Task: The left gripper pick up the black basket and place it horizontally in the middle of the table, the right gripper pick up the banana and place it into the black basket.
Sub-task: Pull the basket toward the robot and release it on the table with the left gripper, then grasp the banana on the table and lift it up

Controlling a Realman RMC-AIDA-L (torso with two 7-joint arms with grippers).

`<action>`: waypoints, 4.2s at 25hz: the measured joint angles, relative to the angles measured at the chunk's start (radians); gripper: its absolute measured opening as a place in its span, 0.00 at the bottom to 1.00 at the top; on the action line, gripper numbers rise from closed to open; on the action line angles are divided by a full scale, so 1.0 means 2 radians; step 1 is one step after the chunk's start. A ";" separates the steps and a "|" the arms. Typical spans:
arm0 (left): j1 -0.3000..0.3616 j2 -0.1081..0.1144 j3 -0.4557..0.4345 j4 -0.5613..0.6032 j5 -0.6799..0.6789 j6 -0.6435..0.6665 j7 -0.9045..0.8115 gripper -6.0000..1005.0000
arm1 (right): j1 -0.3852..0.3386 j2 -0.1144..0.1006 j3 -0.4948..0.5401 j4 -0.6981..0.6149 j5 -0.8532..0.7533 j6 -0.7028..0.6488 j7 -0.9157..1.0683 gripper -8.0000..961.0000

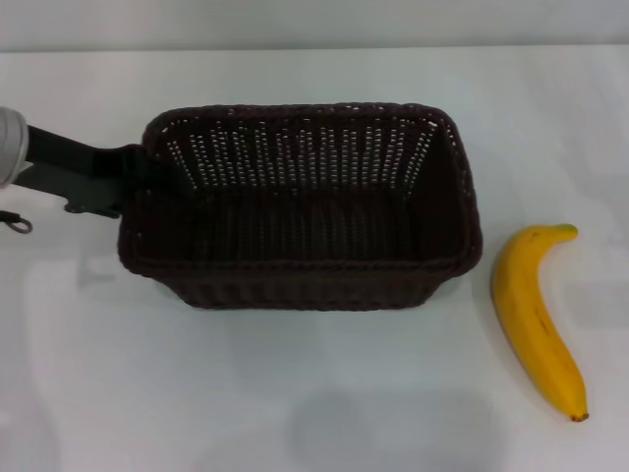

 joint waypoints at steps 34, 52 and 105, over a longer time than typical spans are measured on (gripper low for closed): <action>0.125 0.061 -0.127 -0.017 -0.339 0.005 0.395 0.61 | -0.110 -0.055 0.135 0.534 -0.574 0.022 0.745 0.83; 0.158 0.069 -0.248 -0.054 -0.411 0.008 0.571 0.61 | 0.090 -0.028 -0.009 0.695 -1.013 0.286 1.131 0.83; 0.155 0.096 -0.259 -0.058 -0.411 -0.006 0.622 0.61 | 0.200 0.009 -0.209 0.438 -1.041 0.208 1.228 0.78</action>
